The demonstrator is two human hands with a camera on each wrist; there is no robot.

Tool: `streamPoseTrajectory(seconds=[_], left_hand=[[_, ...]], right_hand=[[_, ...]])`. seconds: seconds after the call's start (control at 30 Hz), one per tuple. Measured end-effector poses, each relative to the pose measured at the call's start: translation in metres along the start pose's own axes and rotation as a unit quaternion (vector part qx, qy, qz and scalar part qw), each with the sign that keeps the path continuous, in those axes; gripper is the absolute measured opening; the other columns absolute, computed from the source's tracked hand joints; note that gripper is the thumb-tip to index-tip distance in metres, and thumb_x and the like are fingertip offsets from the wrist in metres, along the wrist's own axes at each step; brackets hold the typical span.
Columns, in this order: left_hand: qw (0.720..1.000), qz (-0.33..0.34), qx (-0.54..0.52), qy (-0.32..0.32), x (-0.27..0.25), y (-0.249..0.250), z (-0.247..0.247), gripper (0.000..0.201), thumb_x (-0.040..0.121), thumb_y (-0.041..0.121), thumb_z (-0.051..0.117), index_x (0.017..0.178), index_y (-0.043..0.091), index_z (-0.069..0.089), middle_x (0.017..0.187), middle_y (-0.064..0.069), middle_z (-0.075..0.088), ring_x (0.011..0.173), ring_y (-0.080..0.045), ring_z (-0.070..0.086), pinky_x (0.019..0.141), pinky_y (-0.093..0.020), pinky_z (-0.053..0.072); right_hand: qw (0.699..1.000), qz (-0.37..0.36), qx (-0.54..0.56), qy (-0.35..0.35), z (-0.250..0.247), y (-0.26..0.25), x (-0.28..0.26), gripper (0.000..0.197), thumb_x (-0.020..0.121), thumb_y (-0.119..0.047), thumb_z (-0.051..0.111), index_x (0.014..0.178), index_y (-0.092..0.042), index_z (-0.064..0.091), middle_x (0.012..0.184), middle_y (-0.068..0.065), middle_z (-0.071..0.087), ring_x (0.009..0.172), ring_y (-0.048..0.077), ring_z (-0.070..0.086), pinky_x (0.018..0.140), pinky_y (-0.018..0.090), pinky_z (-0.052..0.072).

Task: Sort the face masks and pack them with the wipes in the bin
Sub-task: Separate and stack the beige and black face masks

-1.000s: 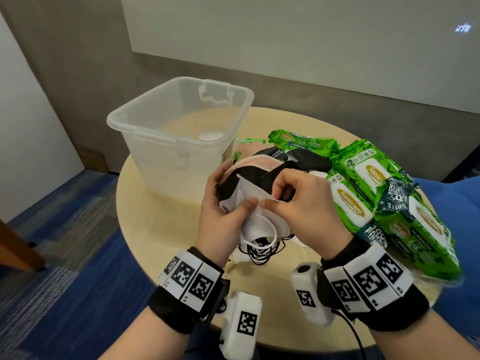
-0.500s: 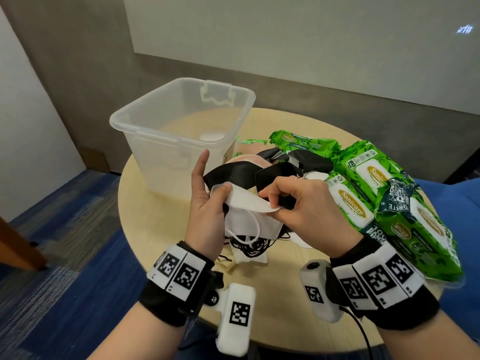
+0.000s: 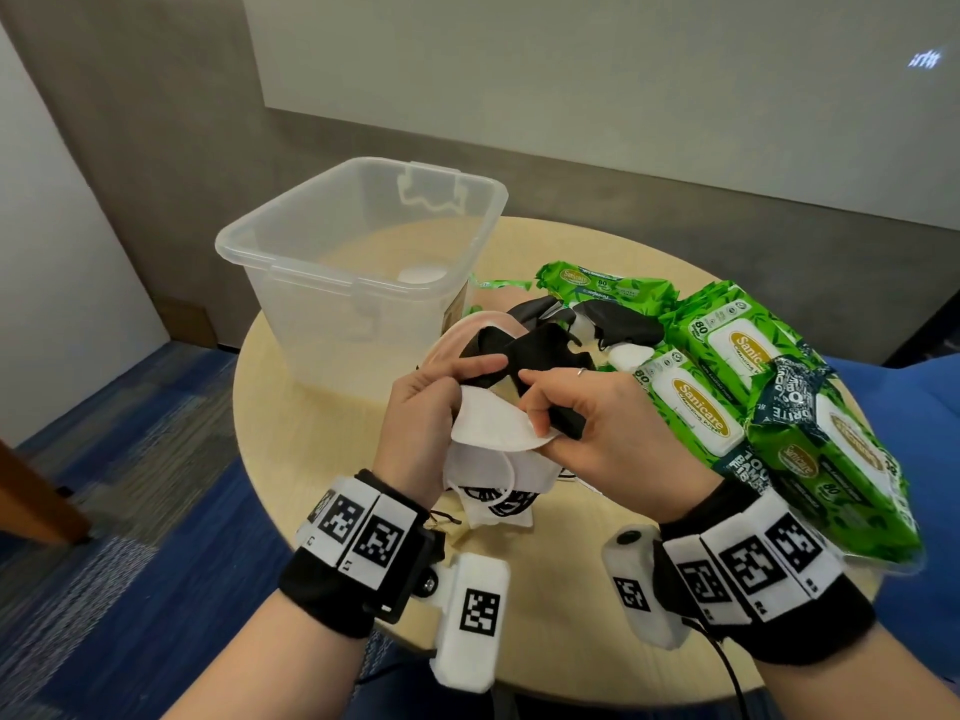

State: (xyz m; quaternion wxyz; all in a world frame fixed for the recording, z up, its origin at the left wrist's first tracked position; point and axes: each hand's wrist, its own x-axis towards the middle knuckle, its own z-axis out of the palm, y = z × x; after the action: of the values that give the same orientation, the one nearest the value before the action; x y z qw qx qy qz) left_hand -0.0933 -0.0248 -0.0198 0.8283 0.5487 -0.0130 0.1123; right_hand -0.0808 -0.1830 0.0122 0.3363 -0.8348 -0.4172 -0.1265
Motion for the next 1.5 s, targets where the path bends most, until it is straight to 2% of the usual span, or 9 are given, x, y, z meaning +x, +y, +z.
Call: streamPoseTrajectory(seconds=[0.2, 0.3, 0.47, 0.57, 0.77, 0.93, 1.1, 1.27, 1.5], left_hand=[[0.997, -0.002, 0.034, 0.063, 0.001, -0.004, 0.006, 0.009, 0.071, -0.001, 0.074, 0.076, 0.006, 0.073, 0.075, 0.004, 0.072, 0.073, -0.014, 0.067, 0.073, -0.030, 0.055], [0.995, 0.000, 0.051, 0.083, 0.002, -0.006, 0.006, 0.020, 0.068, -0.009, 0.074, 0.074, 0.010, 0.072, 0.071, 0.007, 0.071, 0.067, -0.014, 0.067, 0.069, -0.028, 0.058], [0.993, -0.003, 0.043, 0.110, 0.003, -0.006, 0.004, 0.021, 0.072, -0.011, 0.070, 0.076, 0.009, 0.072, 0.069, 0.006, 0.070, 0.068, -0.012, 0.066, 0.063, -0.022, 0.055], [0.991, 0.001, 0.025, 0.135, 0.006, -0.004, 0.002, 0.021, 0.072, -0.011, 0.070, 0.077, 0.010, 0.072, 0.072, 0.000, 0.069, 0.066, -0.010, 0.066, 0.061, -0.020, 0.054], [0.988, 0.036, 0.032, 0.149, 0.010, -0.003, -0.009, 0.023, 0.072, -0.010, 0.070, 0.081, 0.011, 0.071, 0.070, 0.025, 0.069, 0.072, 0.006, 0.066, 0.065, -0.010, 0.050], [0.985, 0.050, 0.041, 0.163, 0.010, -0.006, -0.017, 0.027, 0.069, -0.006, 0.074, 0.078, 0.019, 0.073, 0.096, 0.016, 0.070, 0.094, -0.001, 0.065, 0.081, -0.022, 0.052], [0.986, 0.066, 0.057, 0.144, 0.007, -0.007, -0.010, 0.032, 0.069, -0.005, 0.075, 0.085, 0.022, 0.072, 0.106, 0.017, 0.065, 0.097, 0.007, 0.061, 0.083, -0.017, 0.050], [0.989, 0.078, 0.063, 0.112, 0.003, -0.004, 0.000, 0.033, 0.067, -0.010, 0.074, 0.087, 0.016, 0.071, 0.105, 0.011, 0.067, 0.096, 0.001, 0.064, 0.085, -0.019, 0.052], [0.994, 0.070, 0.040, 0.070, 0.003, -0.001, -0.003, 0.034, 0.066, -0.013, 0.073, 0.085, 0.014, 0.070, 0.097, 0.018, 0.070, 0.100, 0.000, 0.064, 0.081, -0.015, 0.050]], right_hand=[[0.999, -0.041, 0.004, -0.015, 0.010, 0.001, -0.001, 0.017, 0.070, -0.001, 0.067, 0.066, -0.009, 0.053, 0.065, -0.011, 0.051, 0.074, 0.012, 0.060, 0.097, 0.009, 0.037], [0.999, -0.039, -0.005, -0.032, 0.012, 0.001, -0.002, 0.017, 0.070, -0.004, 0.069, 0.068, -0.010, 0.052, 0.073, -0.013, 0.054, 0.107, 0.028, 0.062, 0.103, 0.021, 0.035], [0.997, -0.052, 0.017, -0.056, 0.011, 0.002, -0.002, 0.016, 0.072, -0.003, 0.067, 0.066, -0.006, 0.053, 0.070, 0.012, 0.065, 0.088, 0.038, 0.066, 0.095, 0.005, 0.035], [0.996, -0.031, 0.060, -0.059, 0.008, 0.002, -0.002, 0.026, 0.075, -0.004, 0.065, 0.066, -0.022, 0.047, 0.072, 0.008, 0.064, 0.087, 0.034, 0.066, 0.087, 0.025, 0.049], [0.966, 0.159, 0.199, -0.033, -0.024, 0.007, -0.003, 0.028, 0.075, -0.002, 0.067, 0.070, -0.025, 0.052, 0.069, -0.003, 0.062, 0.065, 0.009, 0.057, 0.061, 0.023, 0.047], [0.938, 0.307, 0.095, 0.132, -0.052, 0.027, -0.007, 0.038, 0.077, -0.004, 0.068, 0.098, -0.025, 0.046, 0.084, 0.001, 0.056, 0.077, 0.027, 0.056, 0.064, 0.034, 0.046], [0.941, 0.147, -0.028, 0.302, -0.047, 0.004, 0.001, 0.038, 0.075, -0.007, 0.065, 0.098, -0.025, 0.040, 0.066, -0.001, 0.056, 0.055, 0.014, 0.051, 0.054, 0.032, 0.044], [0.965, -0.093, -0.196, 0.145, -0.009, -0.003, 0.012, 0.034, 0.070, -0.008, 0.056, 0.100, -0.018, 0.042, 0.068, 0.003, 0.056, 0.077, 0.013, 0.046, 0.071, 0.031, 0.033], [0.997, -0.045, -0.064, -0.017, -0.005, 0.015, 0.006, 0.015, 0.066, -0.002, 0.064, 0.079, -0.009, 0.064, 0.081, 0.003, 0.064, 0.089, 0.014, 0.052, 0.078, 0.012, 0.036]])
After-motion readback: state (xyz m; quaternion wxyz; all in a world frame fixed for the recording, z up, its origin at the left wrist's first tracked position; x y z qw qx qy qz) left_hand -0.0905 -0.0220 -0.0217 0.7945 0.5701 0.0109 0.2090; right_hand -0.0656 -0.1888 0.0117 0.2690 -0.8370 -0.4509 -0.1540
